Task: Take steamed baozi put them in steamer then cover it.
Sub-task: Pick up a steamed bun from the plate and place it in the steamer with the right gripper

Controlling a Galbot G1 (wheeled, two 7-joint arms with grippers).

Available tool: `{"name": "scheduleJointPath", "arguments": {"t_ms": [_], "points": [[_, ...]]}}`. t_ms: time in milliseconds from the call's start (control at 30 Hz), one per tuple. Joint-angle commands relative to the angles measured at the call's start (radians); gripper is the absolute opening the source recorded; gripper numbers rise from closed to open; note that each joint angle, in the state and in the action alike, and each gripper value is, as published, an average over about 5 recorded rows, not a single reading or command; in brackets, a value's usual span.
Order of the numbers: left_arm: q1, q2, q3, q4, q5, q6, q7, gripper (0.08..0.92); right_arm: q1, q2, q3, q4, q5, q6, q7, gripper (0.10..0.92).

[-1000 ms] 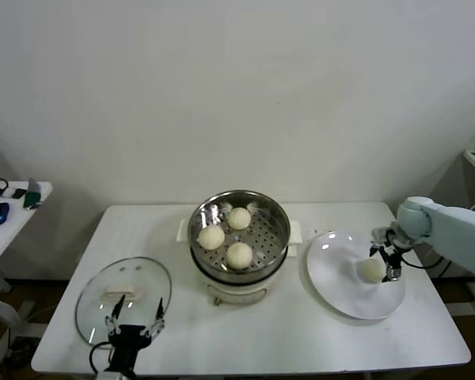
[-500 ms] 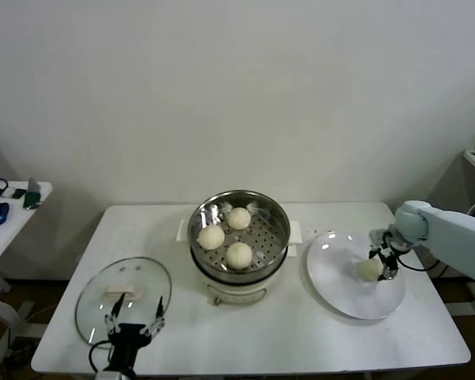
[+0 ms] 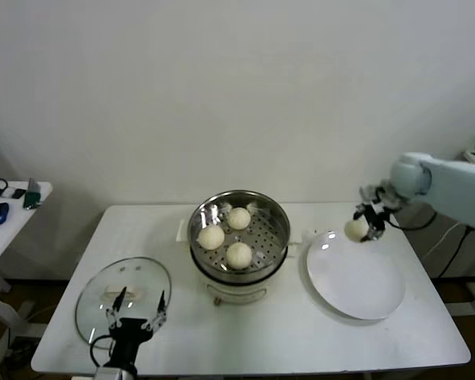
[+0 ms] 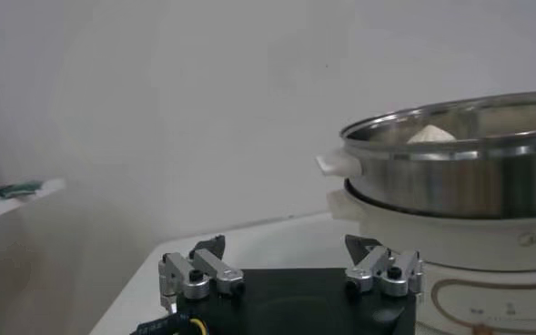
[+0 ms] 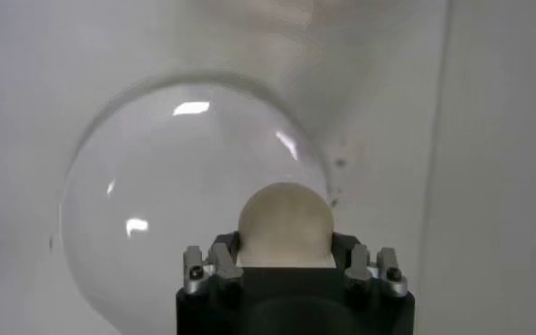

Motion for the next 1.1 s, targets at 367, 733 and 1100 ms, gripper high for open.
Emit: {"name": "scheduleJointPath", "arguments": {"t_ms": [367,733,1100], "points": [[-0.014,0.014,-0.009,-0.002,-0.028,0.006,0.001,0.823,0.113,0.401,-0.078,0.145,0.395,-0.173,0.130,0.670],[-0.024,0.021,-0.022,0.013,-0.041,0.013,0.005,0.823,-0.088,0.557,-0.036,-0.092,0.316,-0.178,0.155,0.678],[-0.031,0.020,-0.025,0.023,-0.046,0.013,0.006,0.823,-0.151,0.556,-0.048,-0.127,0.250,-0.178,0.163,0.688]]}}
